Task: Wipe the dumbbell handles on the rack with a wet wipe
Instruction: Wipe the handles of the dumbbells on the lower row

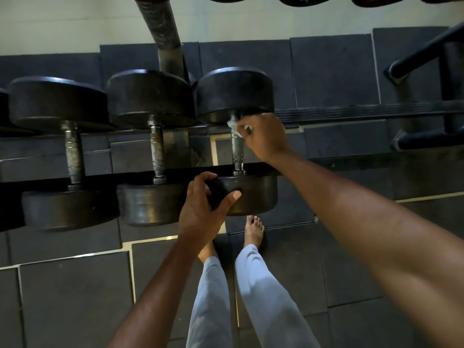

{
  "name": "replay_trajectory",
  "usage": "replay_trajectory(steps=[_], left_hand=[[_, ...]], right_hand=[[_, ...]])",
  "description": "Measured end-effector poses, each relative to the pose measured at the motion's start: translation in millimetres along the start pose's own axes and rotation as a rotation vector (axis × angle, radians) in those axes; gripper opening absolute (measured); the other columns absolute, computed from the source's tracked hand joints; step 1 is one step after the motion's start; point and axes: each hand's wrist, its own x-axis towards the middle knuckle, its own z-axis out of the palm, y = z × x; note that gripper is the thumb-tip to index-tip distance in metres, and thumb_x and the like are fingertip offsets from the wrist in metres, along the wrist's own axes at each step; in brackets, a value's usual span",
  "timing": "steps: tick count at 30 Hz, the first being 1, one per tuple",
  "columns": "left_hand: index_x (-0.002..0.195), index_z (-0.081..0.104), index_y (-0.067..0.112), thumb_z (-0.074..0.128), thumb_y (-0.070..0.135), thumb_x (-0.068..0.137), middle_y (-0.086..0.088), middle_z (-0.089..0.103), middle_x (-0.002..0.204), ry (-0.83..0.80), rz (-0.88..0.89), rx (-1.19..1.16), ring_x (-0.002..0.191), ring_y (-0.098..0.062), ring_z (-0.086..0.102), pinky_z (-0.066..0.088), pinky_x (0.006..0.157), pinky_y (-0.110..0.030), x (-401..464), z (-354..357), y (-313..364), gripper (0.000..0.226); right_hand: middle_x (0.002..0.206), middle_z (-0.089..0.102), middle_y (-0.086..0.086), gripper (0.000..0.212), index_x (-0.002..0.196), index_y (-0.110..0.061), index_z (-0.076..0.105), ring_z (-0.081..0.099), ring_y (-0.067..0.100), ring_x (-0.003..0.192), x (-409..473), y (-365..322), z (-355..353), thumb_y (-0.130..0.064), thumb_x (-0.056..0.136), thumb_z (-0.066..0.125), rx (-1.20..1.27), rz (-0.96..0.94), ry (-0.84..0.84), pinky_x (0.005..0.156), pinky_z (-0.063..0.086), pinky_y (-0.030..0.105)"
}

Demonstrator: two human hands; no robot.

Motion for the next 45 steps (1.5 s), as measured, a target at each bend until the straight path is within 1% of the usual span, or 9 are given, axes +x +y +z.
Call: replay_trajectory(steps=[3, 13, 19, 23, 25, 28, 31, 39, 45], left_hand=[[0.134, 0.048, 0.042, 0.075, 0.074, 0.076, 0.009, 0.055, 0.124, 0.004, 0.001, 0.014, 0.106, -0.009, 0.059, 0.049, 0.074, -0.021, 0, 0, -1, 0.072], [0.131, 0.046, 0.046, 0.075, 0.076, 0.074, 0.007, 0.056, 0.120, -0.001, -0.016, -0.011, 0.104, -0.011, 0.060, 0.046, 0.073, -0.019, -1, -1, 2, 0.071], [0.130, 0.045, 0.048, 0.074, 0.077, 0.074, 0.007, 0.057, 0.122, -0.007, -0.026, -0.007, 0.105, -0.011, 0.060, 0.046, 0.072, -0.019, -1, -2, 3, 0.069], [0.132, 0.046, 0.045, 0.073, 0.076, 0.073, 0.007, 0.056, 0.124, -0.008, -0.021, -0.008, 0.106, -0.010, 0.060, 0.043, 0.071, -0.014, -2, -3, 6, 0.071], [0.135, 0.048, 0.040, 0.072, 0.075, 0.073, 0.007, 0.056, 0.124, -0.008, -0.017, 0.002, 0.106, -0.011, 0.059, 0.043, 0.072, -0.014, -2, -2, 6, 0.075], [0.136, 0.049, 0.038, 0.072, 0.076, 0.074, 0.009, 0.054, 0.125, -0.011, -0.018, 0.011, 0.107, -0.010, 0.059, 0.043, 0.073, -0.015, -1, -3, 5, 0.077], [0.135, 0.048, 0.040, 0.073, 0.075, 0.074, 0.009, 0.055, 0.127, -0.015, -0.020, 0.001, 0.109, -0.010, 0.059, 0.045, 0.074, -0.017, -2, -3, 6, 0.075], [0.138, 0.048, 0.038, 0.071, 0.075, 0.074, 0.006, 0.057, 0.122, -0.023, -0.022, 0.013, 0.103, -0.012, 0.061, 0.043, 0.069, -0.014, -1, -3, 6, 0.078], [0.132, 0.046, 0.045, 0.072, 0.076, 0.073, 0.007, 0.058, 0.119, -0.022, -0.033, -0.004, 0.100, -0.010, 0.062, 0.043, 0.068, -0.014, -1, -3, 5, 0.072]], right_hand=[[0.087, 0.078, 0.004, 0.014, 0.105, -0.026, 0.082, 0.074, 0.026, 0.081, 0, -4, 7, -0.034, 0.099, 0.073, -0.065, 0.068, 0.107, 0.069, 0.037, 0.024], [0.091, 0.077, 0.000, 0.018, 0.109, -0.028, 0.079, 0.073, 0.019, 0.082, -5, -8, 18, -0.041, 0.102, 0.067, 0.001, 0.204, 0.111, 0.065, 0.047, 0.027], [0.100, 0.081, 0.001, 0.016, 0.104, -0.016, 0.081, 0.075, 0.012, 0.092, -3, -19, 30, -0.027, 0.092, 0.083, 0.442, 0.636, 0.199, 0.080, 0.058, 0.025], [0.099, 0.081, 0.003, 0.015, 0.100, -0.014, 0.078, 0.077, 0.018, 0.091, 8, 6, 51, -0.012, 0.087, 0.086, 1.001, 1.086, 0.157, 0.079, 0.065, 0.038], [0.102, 0.081, 0.008, 0.023, 0.109, -0.008, 0.077, 0.074, 0.017, 0.085, 13, 18, 55, -0.005, 0.087, 0.083, 1.080, 1.069, 0.121, 0.066, 0.061, 0.029], [0.099, 0.078, 0.003, 0.009, 0.097, -0.014, 0.074, 0.074, 0.016, 0.092, 14, 9, 34, -0.010, 0.093, 0.081, 1.018, 1.026, 0.047, 0.088, 0.063, 0.034], [0.105, 0.075, -0.001, 0.012, 0.095, -0.023, 0.072, 0.071, 0.019, 0.107, 7, 6, 17, -0.015, 0.094, 0.081, 1.057, 0.964, -0.068, 0.093, 0.063, 0.039], [0.101, 0.074, -0.004, 0.012, 0.099, -0.020, 0.074, 0.071, 0.013, 0.099, 3, 12, 15, -0.014, 0.093, 0.082, 0.980, 0.954, -0.141, 0.081, 0.062, 0.031], [0.111, 0.077, 0.003, 0.029, 0.116, -0.016, 0.077, 0.071, 0.018, 0.109, -21, 28, 7, -0.024, 0.089, 0.086, 0.706, 0.871, -0.530, 0.106, 0.054, 0.044]])
